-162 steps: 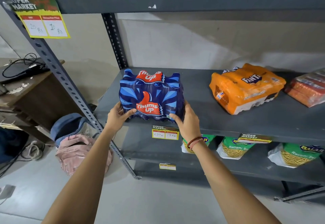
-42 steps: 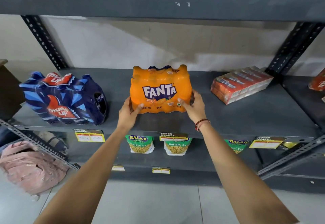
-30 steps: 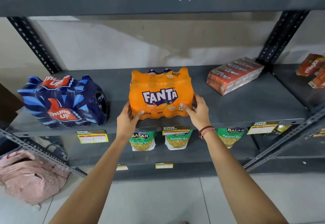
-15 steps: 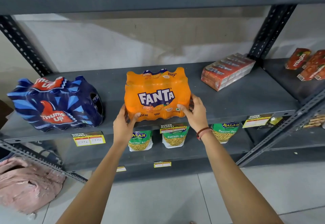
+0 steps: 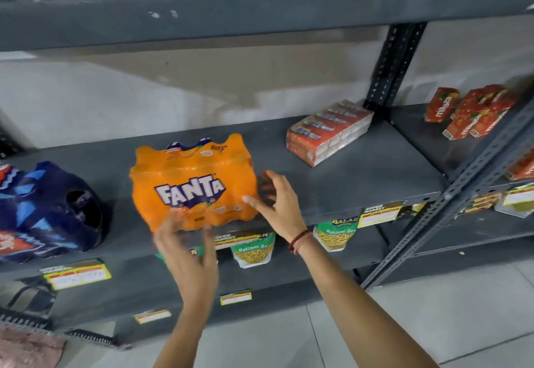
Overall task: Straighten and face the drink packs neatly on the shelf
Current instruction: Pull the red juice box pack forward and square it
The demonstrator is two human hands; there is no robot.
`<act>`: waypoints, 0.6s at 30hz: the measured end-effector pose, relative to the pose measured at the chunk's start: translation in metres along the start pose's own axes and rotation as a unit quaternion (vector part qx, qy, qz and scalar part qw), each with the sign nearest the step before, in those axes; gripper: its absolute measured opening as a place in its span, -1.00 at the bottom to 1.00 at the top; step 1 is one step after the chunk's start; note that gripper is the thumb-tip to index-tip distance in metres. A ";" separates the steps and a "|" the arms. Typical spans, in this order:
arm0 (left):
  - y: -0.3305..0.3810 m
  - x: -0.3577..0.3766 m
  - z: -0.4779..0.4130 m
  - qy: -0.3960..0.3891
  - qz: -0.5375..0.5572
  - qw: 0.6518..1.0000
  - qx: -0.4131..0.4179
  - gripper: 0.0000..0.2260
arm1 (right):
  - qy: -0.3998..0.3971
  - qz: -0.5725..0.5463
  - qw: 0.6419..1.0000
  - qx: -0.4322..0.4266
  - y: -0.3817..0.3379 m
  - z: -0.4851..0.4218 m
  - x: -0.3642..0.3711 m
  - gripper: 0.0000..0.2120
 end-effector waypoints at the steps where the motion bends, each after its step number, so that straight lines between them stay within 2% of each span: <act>1: 0.023 0.019 0.010 -0.037 -0.003 0.998 0.049 -0.62 | 0.011 -0.014 1.000 -0.001 -0.003 -0.007 -0.017 -0.39; 4: 0.081 0.085 0.029 -0.169 0.016 0.973 0.156 -0.77 | 0.104 -0.049 0.993 -0.011 -0.010 -0.035 -0.091 -0.53; 6: 0.110 0.123 0.029 -0.223 0.037 0.957 0.180 -0.80 | 0.166 -0.010 0.986 -0.023 -0.010 -0.057 -0.141 -0.51; 8: 0.130 0.160 0.014 -0.248 0.044 0.954 0.164 -0.77 | 0.187 0.047 0.981 -0.005 -0.002 -0.080 -0.182 -0.51; 11: 0.143 0.226 -0.021 -0.278 0.034 0.956 0.085 -0.62 | 0.187 0.111 0.976 0.034 0.013 -0.116 -0.230 -0.50; 13: 0.139 0.269 -0.044 -0.301 0.069 0.951 -0.010 -0.44 | 0.168 0.145 0.973 0.059 0.023 -0.138 -0.246 -0.43; 16: 0.128 0.316 -0.059 -0.299 0.131 0.934 -0.147 -0.26 | 0.133 0.175 0.970 0.108 0.045 -0.166 -0.254 -0.35; 18: 0.121 0.333 -0.055 -0.282 0.155 0.926 -0.198 -0.15 | 0.119 0.178 0.968 0.134 0.059 -0.181 -0.256 -0.26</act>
Point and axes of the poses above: each hand's wrist, its own z-axis away from the middle knuckle, its own x-axis out of the palm, y = z × x, the point moved 9 cm from there along -z, towards the middle knuckle, and after that the axes turned 14 degrees about -z, right-handed, at the moved point
